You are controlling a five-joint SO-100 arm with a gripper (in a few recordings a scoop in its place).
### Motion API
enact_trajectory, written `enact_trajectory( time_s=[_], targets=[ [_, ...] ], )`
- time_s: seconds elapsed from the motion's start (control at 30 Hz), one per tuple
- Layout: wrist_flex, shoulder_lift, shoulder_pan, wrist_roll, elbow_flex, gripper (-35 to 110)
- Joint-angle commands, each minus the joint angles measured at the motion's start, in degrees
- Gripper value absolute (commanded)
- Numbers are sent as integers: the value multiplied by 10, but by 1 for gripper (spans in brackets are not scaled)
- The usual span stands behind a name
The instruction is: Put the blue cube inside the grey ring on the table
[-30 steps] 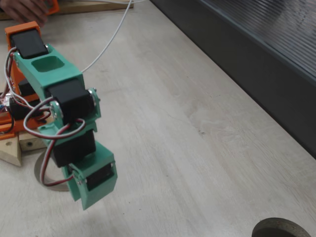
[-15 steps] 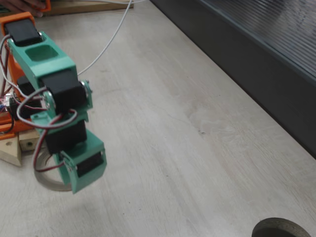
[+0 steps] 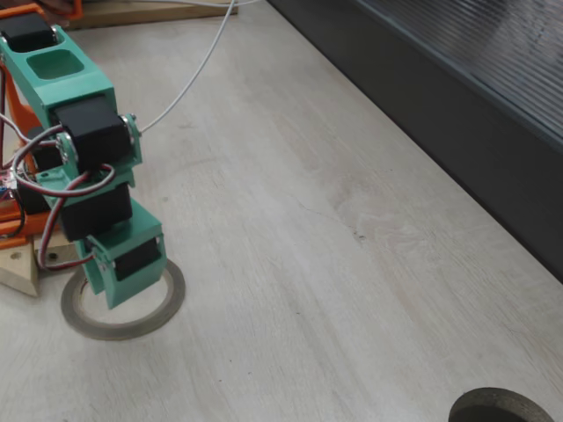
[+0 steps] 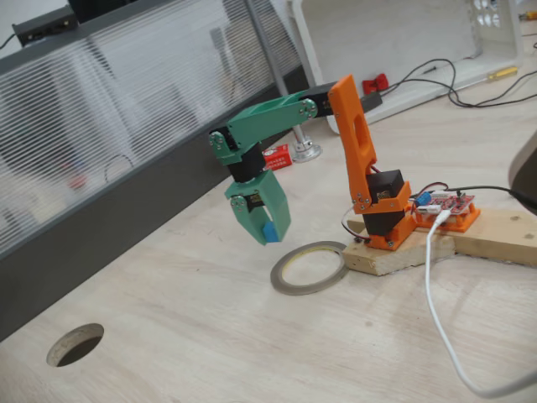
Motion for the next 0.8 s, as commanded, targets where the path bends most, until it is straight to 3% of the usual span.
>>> enact_trajectory(
  time_s=[0.0, 0.77],
  targets=[
    [5, 54, 3, 7, 39, 2],
    [3, 231, 5, 7, 239, 2]
  ],
)
